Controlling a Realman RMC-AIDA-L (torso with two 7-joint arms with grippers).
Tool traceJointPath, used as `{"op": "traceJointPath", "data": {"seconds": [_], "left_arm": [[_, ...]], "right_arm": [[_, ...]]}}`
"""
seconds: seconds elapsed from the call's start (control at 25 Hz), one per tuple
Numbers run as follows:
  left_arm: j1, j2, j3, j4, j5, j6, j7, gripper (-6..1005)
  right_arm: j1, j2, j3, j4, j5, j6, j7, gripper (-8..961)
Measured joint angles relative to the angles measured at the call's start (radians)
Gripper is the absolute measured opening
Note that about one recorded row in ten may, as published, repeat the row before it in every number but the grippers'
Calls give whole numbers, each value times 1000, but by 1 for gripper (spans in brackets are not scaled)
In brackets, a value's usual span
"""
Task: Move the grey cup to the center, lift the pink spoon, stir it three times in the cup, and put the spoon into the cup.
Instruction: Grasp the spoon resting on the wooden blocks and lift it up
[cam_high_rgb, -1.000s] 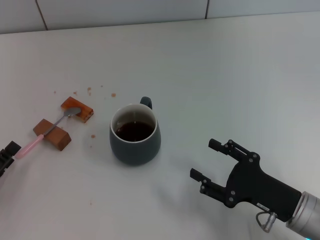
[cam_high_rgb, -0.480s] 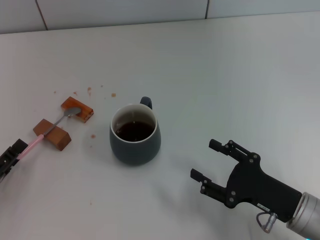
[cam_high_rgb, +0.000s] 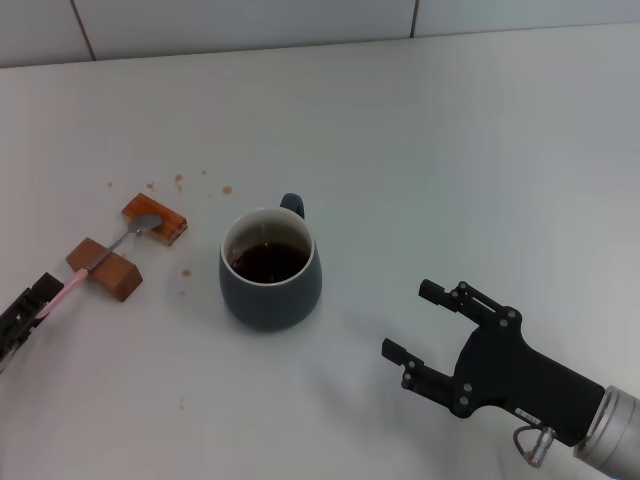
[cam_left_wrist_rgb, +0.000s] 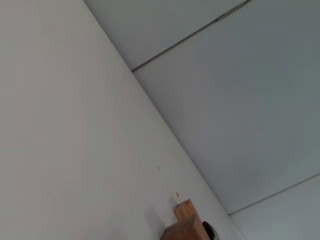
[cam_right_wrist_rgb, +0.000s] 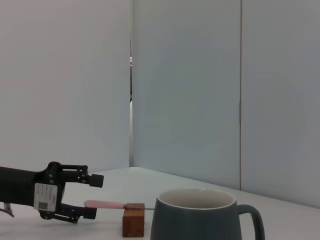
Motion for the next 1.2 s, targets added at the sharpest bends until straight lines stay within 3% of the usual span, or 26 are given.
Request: {"op": "traceJointPath", "data": {"seconds": [1.2], "left_arm": [[-29,0,10,-23,0,-33,-13,719]], "right_arm": [[-3,0,0,-1,0,0,0,758]]}}
